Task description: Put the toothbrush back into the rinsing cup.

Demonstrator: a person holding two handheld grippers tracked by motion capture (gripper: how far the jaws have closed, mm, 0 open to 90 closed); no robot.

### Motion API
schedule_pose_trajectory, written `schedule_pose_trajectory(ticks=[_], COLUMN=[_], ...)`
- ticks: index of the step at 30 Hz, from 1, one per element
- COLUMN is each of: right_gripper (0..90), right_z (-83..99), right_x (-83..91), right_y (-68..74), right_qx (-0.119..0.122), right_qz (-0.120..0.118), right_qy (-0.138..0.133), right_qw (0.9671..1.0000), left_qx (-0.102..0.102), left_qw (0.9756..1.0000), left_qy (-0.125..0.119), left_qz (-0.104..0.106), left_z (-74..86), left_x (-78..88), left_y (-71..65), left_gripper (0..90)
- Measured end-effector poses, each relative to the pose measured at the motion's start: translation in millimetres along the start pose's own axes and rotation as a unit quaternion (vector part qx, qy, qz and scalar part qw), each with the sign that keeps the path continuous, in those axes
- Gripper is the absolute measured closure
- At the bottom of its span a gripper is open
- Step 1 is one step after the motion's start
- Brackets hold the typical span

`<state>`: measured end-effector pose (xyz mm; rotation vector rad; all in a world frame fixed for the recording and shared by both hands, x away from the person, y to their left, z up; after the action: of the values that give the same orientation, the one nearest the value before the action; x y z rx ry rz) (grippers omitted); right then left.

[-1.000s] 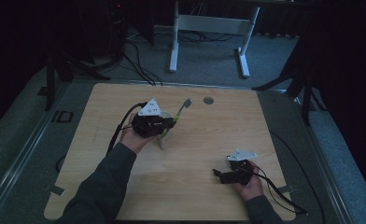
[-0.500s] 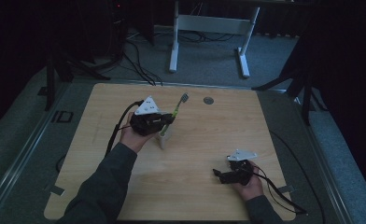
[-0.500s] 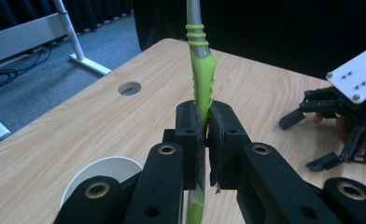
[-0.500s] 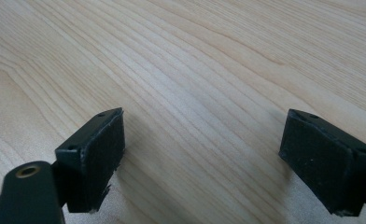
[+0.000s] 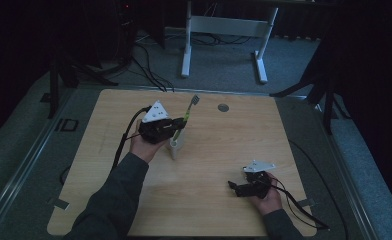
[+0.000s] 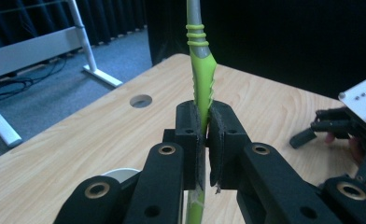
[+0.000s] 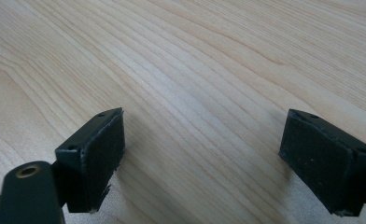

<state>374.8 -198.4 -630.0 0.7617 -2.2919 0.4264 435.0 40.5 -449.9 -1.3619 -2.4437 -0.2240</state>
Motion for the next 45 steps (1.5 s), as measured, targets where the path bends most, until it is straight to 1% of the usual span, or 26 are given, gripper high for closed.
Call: schedule_pose_trajectory(ticks=[3, 6, 11, 14, 17, 22, 24, 27, 32, 35, 40, 45], right_gripper=[13.5, 13.5, 13.5, 13.5, 13.5, 13.5, 13.5, 13.5, 13.5, 13.5, 13.5, 13.5], right_z=[0.0, 0.1, 0.1, 0.1, 0.1, 0.1, 0.1, 0.1, 0.1, 0.1, 0.1, 0.0], right_x=[0.0, 0.1, 0.1, 0.1, 0.0, 0.1, 0.1, 0.1, 0.0, 0.0, 0.1, 0.1], right_y=[0.0, -0.1, -0.1, -0.1, 0.0, 0.0, -0.1, -0.1, -0.1, -0.1, 0.0, 0.0], right_qx=[0.0, 0.001, 0.001, 0.001, 0.001, 0.001, 0.001, 0.001, 0.001, 0.001, 0.001, 0.0], right_qz=[0.0, 0.0, 0.0, 0.0, 0.0, 0.0, 0.0, 0.0, 0.0, 0.0, 0.0, 0.0], right_qy=[0.0, 0.0, 0.0, 0.0, 0.0, 0.0, 0.0, 0.0, 0.0, 0.0, 0.0, 0.0], right_qw=[1.0, 1.0, 1.0, 1.0, 1.0, 1.0, 1.0, 1.0, 1.0, 1.0, 1.0, 1.0], left_qx=[0.006, 0.004, 0.004, 0.006, 0.004, 0.01, 0.017, 0.021, 0.02, 0.024, 0.021, 0.029], left_qw=[0.9999, 0.9997, 0.9991, 0.9985, 0.9979, 0.9962, 0.9959, 0.9953, 0.9941, 0.9938, 0.9932, 0.9915], left_qy=[-0.008, -0.01, -0.024, -0.034, -0.041, -0.054, -0.056, -0.062, -0.068, -0.071, -0.078, -0.091], left_qz=[-0.011, -0.023, -0.035, -0.041, -0.051, -0.068, -0.068, -0.072, -0.082, -0.082, -0.085, -0.088], left_z=[2.4, 5.0, 1.5, -1.1, -2.5, 1.1, 3.5, 5.8, 8.8, 9.9, 9.8, 10.5], left_x=[0.5, 1.0, 3.1, 4.1, 4.6, 5.2, 5.0, 4.9, 5.6, 5.8, 6.2, 11.1], left_y=[3.0, 5.6, 8.1, 9.1, 10.0, 12.5, 13.5, 15.1, 16.2, 15.1, 11.0, 7.7], left_gripper=[83.4, 83.5, 83.4, 83.4, 83.4, 83.4, 83.4, 83.3, 83.3, 83.3, 83.3, 83.3])
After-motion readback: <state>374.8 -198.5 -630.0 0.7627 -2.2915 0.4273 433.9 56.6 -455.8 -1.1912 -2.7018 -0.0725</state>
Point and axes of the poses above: each handheld gripper's, and its own axes: x roughly backward along the jaws, z roughly out of its underside, y roughly to its left, the point moved 10 cm from there along -x, roughly forward along the jaws, and after that the axes turned 7 degrees about z, right-handed, at the moved point
